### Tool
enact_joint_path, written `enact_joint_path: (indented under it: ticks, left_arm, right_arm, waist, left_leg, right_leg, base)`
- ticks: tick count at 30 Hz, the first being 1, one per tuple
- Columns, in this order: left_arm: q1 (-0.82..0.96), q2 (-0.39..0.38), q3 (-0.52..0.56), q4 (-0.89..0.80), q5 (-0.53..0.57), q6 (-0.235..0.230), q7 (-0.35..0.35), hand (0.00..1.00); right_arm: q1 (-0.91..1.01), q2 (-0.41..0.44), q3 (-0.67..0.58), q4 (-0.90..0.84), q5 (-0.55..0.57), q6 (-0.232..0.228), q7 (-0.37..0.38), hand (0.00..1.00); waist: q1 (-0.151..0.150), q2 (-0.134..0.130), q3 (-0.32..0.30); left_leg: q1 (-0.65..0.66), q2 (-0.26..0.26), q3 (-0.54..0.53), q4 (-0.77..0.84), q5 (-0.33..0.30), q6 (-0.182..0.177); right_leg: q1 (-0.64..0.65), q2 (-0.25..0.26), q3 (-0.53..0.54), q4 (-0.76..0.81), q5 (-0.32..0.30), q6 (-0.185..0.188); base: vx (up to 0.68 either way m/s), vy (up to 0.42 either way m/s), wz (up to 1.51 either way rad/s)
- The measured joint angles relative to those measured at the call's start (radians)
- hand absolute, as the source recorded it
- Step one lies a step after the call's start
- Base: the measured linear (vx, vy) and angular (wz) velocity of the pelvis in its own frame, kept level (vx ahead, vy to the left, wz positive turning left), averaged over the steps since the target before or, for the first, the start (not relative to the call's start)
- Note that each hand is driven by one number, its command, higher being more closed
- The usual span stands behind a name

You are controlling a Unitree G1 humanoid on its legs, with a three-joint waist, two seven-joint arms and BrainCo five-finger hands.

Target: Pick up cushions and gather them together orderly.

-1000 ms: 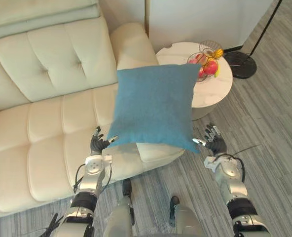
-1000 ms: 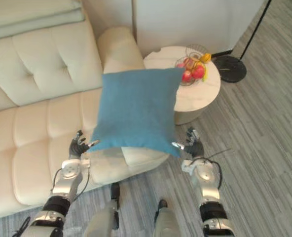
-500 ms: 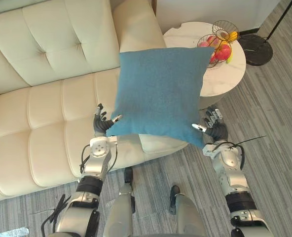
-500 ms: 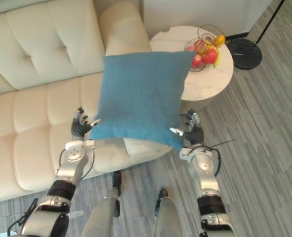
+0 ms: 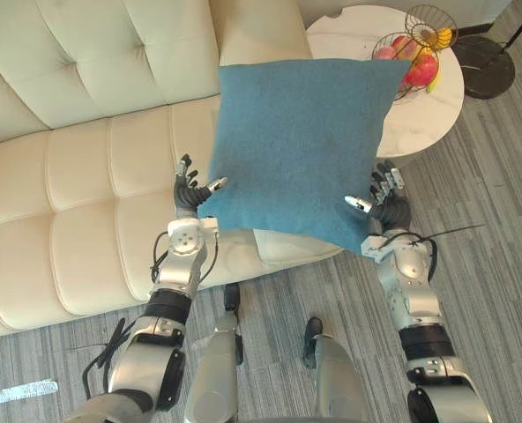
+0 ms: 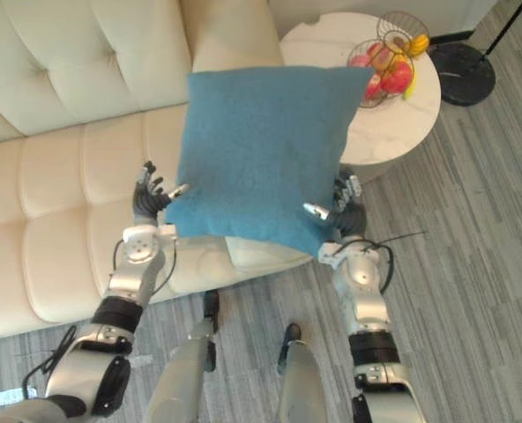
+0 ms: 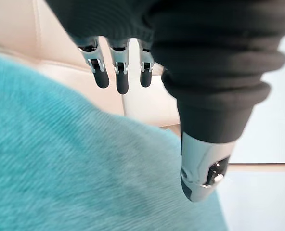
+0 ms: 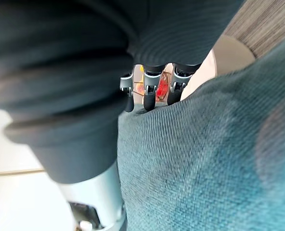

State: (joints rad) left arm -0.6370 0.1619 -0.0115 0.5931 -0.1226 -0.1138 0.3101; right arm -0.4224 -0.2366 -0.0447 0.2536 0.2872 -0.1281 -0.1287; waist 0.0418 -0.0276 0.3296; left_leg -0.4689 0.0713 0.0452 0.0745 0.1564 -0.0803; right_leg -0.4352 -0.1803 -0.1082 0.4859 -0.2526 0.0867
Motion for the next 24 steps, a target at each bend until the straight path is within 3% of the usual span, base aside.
enact_joint_path:
  ticks: [13, 14, 16, 17, 24]
  left_arm:
    - [-0.090, -0.035, -0.068, 0.050, 0.004, 0.020, 0.012, 0.00]
    - [-0.092, -0.040, -0.070, 0.050, 0.004, 0.023, 0.014, 0.00]
    - [-0.097, -0.040, -0.078, 0.050, 0.004, 0.023, 0.016, 0.00]
    - [-0.098, -0.039, -0.087, 0.050, 0.004, 0.023, 0.018, 1.00]
    - [-0.099, -0.039, -0.106, -0.007, -0.062, 0.022, 0.047, 1.00]
  right_arm:
    - [-0.116, 0.041, 0.024, 0.082, 0.031, 0.001, -0.063, 0.00]
    - [-0.121, 0.043, 0.024, 0.087, 0.031, 0.001, -0.070, 1.00]
    - [-0.124, 0.043, 0.024, 0.089, 0.031, 0.001, -0.073, 1.00]
    - [-0.127, 0.043, 0.024, 0.096, 0.031, 0.001, -0.077, 1.00]
    - [-0.138, 0.038, 0.010, 0.122, 0.085, -0.012, -0.092, 1.00]
  waist:
    - [0.007, 0.003, 0.007]
    - [0.007, 0.003, 0.007]
    - [0.009, 0.003, 0.007]
    - [0.009, 0.003, 0.007]
    - [0.010, 0.003, 0.008]
  left_leg:
    - [-0.053, 0.008, 0.003, -0.002, 0.005, -0.005]
    - [-0.054, 0.008, 0.002, -0.002, 0.005, -0.005]
    - [-0.054, 0.008, 0.003, -0.001, 0.005, -0.005]
    - [-0.054, 0.008, 0.003, -0.001, 0.005, -0.005]
    - [-0.054, 0.009, 0.002, -0.003, 0.005, -0.005]
  right_leg:
    - [-0.055, 0.008, 0.001, -0.002, 0.012, -0.004]
    - [-0.055, 0.008, 0.001, -0.002, 0.015, -0.005]
    - [-0.055, 0.008, 0.001, -0.002, 0.015, -0.005]
    - [-0.055, 0.008, 0.002, -0.002, 0.016, -0.006]
    - [-0.054, 0.008, 0.001, -0.003, 0.017, -0.007]
  base:
    - [0.00, -0.006, -0.01]
    - [0.00, 0.000, 0.00]
    - [0.00, 0.000, 0.00]
    - [0.00, 0.000, 0.00]
    - [0.00, 0.000, 0.00]
